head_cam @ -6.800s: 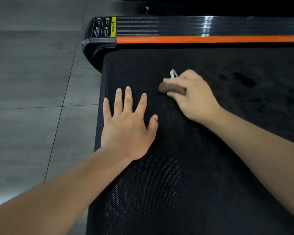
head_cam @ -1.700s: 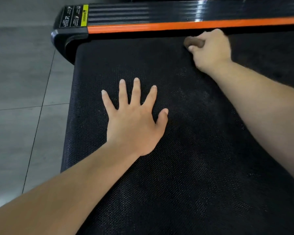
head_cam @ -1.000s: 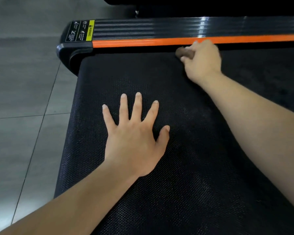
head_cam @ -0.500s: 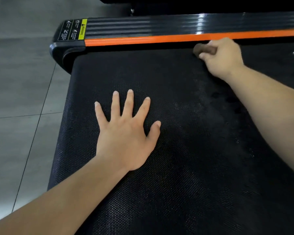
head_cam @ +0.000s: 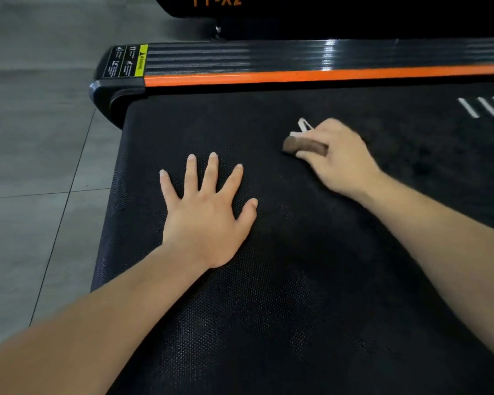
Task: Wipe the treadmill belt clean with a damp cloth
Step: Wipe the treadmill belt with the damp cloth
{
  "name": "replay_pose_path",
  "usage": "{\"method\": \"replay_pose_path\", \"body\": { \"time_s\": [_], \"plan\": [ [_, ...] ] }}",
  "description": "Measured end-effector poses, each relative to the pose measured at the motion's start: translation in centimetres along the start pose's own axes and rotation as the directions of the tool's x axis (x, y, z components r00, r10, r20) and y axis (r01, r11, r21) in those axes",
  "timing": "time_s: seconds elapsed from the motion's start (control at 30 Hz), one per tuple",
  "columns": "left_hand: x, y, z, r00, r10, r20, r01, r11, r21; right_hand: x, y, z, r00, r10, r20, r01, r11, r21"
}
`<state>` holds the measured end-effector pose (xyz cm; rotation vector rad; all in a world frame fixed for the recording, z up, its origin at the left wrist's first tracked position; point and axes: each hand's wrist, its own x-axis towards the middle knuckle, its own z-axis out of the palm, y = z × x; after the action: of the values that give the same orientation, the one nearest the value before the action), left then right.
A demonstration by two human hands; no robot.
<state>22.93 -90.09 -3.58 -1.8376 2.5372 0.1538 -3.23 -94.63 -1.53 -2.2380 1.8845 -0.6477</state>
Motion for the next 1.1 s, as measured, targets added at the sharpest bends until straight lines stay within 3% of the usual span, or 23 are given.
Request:
{"method": "replay_pose_path", "body": {
  "time_s": [0.03,0.07,0.13,0.17,0.27,0.33,0.4,0.43,0.47,0.5,0.6,0.67,0.77,0.8,0.83,0.93,0.97,1.1],
  "plan": [
    [0.0,0.0,0.0,1.0,0.001,0.0,-0.001,1.0,0.0,0.2,1.0,-1.0,0.999,0.042,-0.021,-0.044,0.997,-0.065],
    [0.0,0.0,0.0,1.0,0.005,0.001,-0.005,1.0,-0.002,0.9,2.3,-1.8,0.981,0.168,-0.093,-0.177,0.978,-0.108],
    [-0.1,0.1,0.1,1.0,0.004,-0.002,-0.004,1.0,-0.011,1.2,3.3,-2.3,0.906,0.38,-0.187,-0.395,0.917,-0.052],
    [-0.1,0.1,0.0,1.0,0.005,-0.001,-0.005,1.0,-0.011,0.5,2.4,-1.7,0.913,0.355,-0.201,-0.372,0.927,-0.054],
    [-0.1,0.1,-0.5,1.0,-0.003,0.031,0.004,1.0,-0.027,-4.1,-1.7,0.2,0.998,0.057,-0.04,-0.057,0.998,-0.005],
    [-0.7,0.4,-1.2,1.0,-0.024,0.013,0.025,1.0,-0.01,-5.5,-1.6,-0.9,1.0,-0.009,0.008,0.009,1.0,0.01],
    [-1.8,1.5,-1.6,0.999,-0.033,0.019,0.033,0.999,0.012,-3.8,1.3,-1.8,0.979,0.176,-0.107,-0.185,0.979,-0.081],
    [-2.4,2.1,-1.5,0.999,-0.031,0.042,0.032,0.999,-0.011,-3.1,2.2,-2.2,0.935,0.315,-0.163,-0.328,0.943,-0.055],
    [-3.1,2.7,-1.3,0.997,-0.033,0.069,0.036,0.998,-0.048,-3.1,2.0,-1.8,0.908,0.362,-0.209,-0.377,0.925,-0.036],
    [-3.7,3.1,-1.0,0.996,-0.036,0.086,0.042,0.996,-0.075,-3.8,1.0,-1.0,0.922,0.327,-0.205,-0.343,0.938,-0.047],
    [-4.2,3.2,0.0,0.998,-0.042,0.049,0.044,0.998,-0.047,-8.7,-3.3,0.6,0.999,0.001,-0.044,0.0,1.0,0.009],
    [-4.3,3.1,0.2,0.998,-0.045,0.035,0.046,0.998,-0.031,-9.5,-2.4,-0.9,0.998,-0.062,0.005,0.062,0.997,0.039],
    [-4.3,3.4,0.3,0.998,-0.044,0.037,0.045,0.998,-0.031,-6.8,1.2,-2.2,0.952,0.257,-0.165,-0.264,0.964,-0.026],
    [-4.3,3.4,0.3,0.998,-0.048,0.035,0.049,0.998,-0.033,-6.9,0.7,-1.6,0.93,0.299,-0.212,-0.309,0.951,-0.013],
    [-4.3,3.3,0.3,0.998,-0.052,0.036,0.053,0.998,-0.032,-7.8,-0.7,-0.8,0.939,0.275,-0.208,-0.283,0.959,-0.01],
    [-4.2,3.3,0.1,0.998,-0.05,0.049,0.052,0.998,-0.024,-12.5,-5.1,0.1,0.999,-0.016,-0.048,0.019,0.997,0.072],
    [-4.3,3.3,0.1,0.998,-0.046,0.053,0.048,0.998,-0.027,-13.3,-4.8,-0.5,0.999,-0.047,-0.009,0.048,0.994,0.094],
    [-4.1,3.1,0.3,0.999,-0.035,0.037,0.036,0.999,-0.031,-12.2,-2.0,-1.9,0.953,0.256,-0.163,-0.253,0.967,0.04]
  ]
}}
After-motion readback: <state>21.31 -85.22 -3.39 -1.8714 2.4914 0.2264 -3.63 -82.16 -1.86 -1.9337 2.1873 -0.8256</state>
